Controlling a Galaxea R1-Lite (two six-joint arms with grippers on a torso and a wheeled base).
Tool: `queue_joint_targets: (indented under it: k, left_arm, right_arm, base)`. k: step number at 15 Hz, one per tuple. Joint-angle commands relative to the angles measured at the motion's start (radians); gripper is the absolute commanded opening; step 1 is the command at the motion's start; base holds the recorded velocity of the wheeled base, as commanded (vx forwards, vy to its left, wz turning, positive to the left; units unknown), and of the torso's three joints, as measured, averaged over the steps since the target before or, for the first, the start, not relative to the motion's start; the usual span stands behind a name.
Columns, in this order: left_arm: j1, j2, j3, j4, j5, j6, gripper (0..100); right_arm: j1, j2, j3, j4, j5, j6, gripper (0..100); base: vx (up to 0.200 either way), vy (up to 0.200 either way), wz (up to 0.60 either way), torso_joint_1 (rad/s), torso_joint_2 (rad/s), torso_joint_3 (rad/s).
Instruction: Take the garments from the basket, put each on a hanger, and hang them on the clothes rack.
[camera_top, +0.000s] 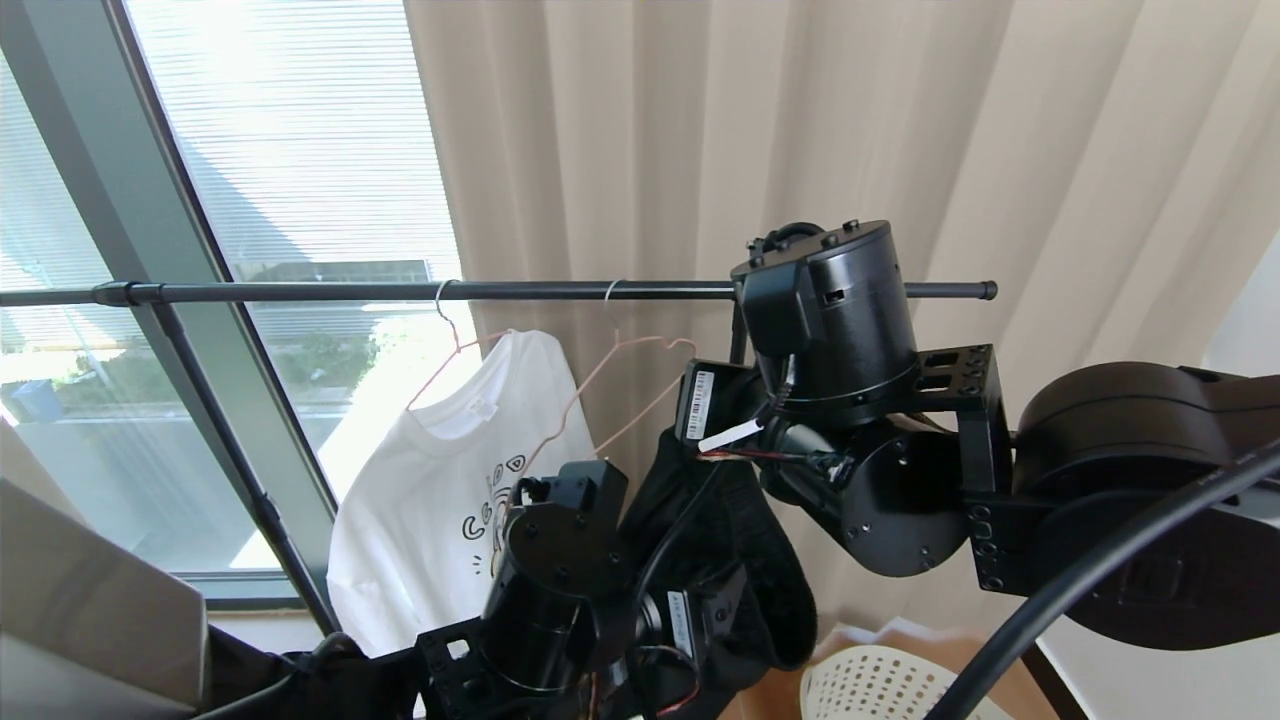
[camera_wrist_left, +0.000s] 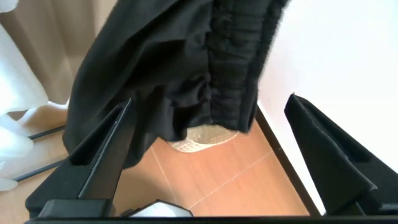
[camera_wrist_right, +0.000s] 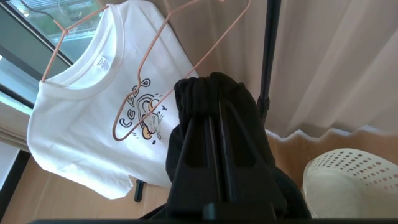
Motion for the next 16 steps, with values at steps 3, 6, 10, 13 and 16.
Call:
queue_joint_targets:
  k: [3, 6, 10, 13, 16]
  left_arm:
    - [0.005, 0.062, -0.039, 0.001, 0.031, -0.014, 100]
    - [0.019, 0.103, -0.044, 0.002, 0.035, -0.011, 100]
    - [0.019, 0.143, -0.045, 0.001, 0.045, -0.008, 100]
    - [0.019, 0.154, -0.039, 0.001, 0.057, -0.002, 100]
    - [0.017, 0.155, -0.024, 0.002, 0.057, 0.023, 100]
  right_arm:
    - [0.003, -0.013, -0.002, 0.000, -0.007, 0.000, 0]
    - [0.004, -0.033, -0.001, 0.000, -0.009, -0.002, 0]
    - [0.004, -0.072, 0.002, 0.002, -0.009, -0.002, 0]
    - [0.004, -0.088, 0.001, 0.002, -0.009, -0.003, 0]
    - [-0.013, -0.101, 0.002, 0.002, -0.010, -0.006, 0]
  base:
    - [0.000, 0.000, 0.00, 0.000, 0.00, 0.000]
    - [0.000, 0.000, 0.00, 0.000, 0.00, 0.000]
    - [0.000, 0.000, 0.00, 0.000, 0.00, 0.000]
    - [0.000, 0.000, 0.00, 0.000, 0.00, 0.000]
    - [0.000, 0.000, 0.00, 0.000, 0.00, 0.000]
